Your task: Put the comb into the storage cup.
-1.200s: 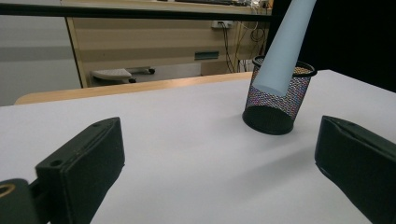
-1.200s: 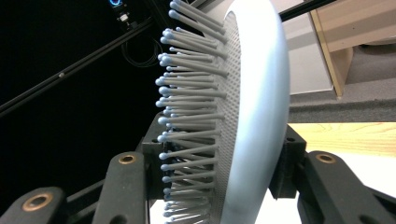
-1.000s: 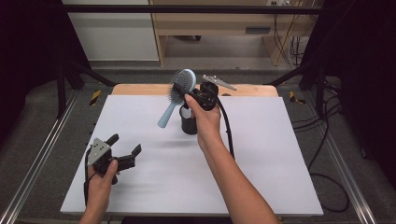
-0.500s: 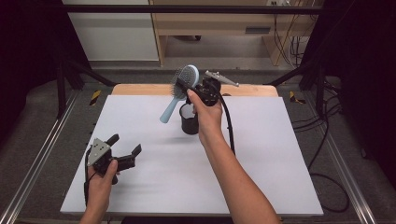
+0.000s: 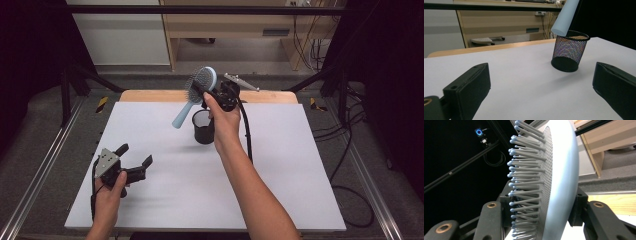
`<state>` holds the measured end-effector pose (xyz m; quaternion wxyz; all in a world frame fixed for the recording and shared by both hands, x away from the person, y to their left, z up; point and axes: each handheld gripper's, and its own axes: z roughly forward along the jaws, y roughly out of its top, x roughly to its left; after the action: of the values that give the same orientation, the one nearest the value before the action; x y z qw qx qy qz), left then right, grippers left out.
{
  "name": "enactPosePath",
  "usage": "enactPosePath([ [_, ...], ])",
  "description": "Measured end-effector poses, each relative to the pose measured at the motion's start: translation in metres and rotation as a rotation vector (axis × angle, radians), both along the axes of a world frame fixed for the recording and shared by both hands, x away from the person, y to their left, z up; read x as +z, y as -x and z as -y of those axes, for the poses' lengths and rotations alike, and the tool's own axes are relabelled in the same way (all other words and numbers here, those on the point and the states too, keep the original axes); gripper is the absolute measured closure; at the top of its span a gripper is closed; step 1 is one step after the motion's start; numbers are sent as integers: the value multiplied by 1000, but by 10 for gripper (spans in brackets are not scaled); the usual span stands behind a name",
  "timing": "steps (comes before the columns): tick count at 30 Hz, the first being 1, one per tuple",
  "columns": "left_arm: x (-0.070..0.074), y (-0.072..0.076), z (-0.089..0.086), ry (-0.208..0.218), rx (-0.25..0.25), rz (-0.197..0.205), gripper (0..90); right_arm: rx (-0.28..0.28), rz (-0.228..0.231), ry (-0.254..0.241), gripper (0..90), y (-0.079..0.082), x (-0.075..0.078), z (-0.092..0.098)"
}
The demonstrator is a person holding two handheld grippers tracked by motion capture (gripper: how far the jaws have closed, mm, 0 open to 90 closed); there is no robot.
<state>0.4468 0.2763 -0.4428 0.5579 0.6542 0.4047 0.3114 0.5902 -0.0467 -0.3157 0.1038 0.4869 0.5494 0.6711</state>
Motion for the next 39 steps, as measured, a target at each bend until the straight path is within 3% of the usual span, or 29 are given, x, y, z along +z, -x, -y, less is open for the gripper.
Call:
enactPosePath([
  [16, 0, 0, -1, 2, 2, 4, 17, -54, 26, 4, 516, -8, 12, 14],
  [25, 0, -1, -2, 1, 2, 3, 17, -102, 29, -26, 516, -15, 11, 27],
  [39, 0, 0, -1, -5, 0, 2, 17, -150, 54, -25, 514, -12, 13, 49],
])
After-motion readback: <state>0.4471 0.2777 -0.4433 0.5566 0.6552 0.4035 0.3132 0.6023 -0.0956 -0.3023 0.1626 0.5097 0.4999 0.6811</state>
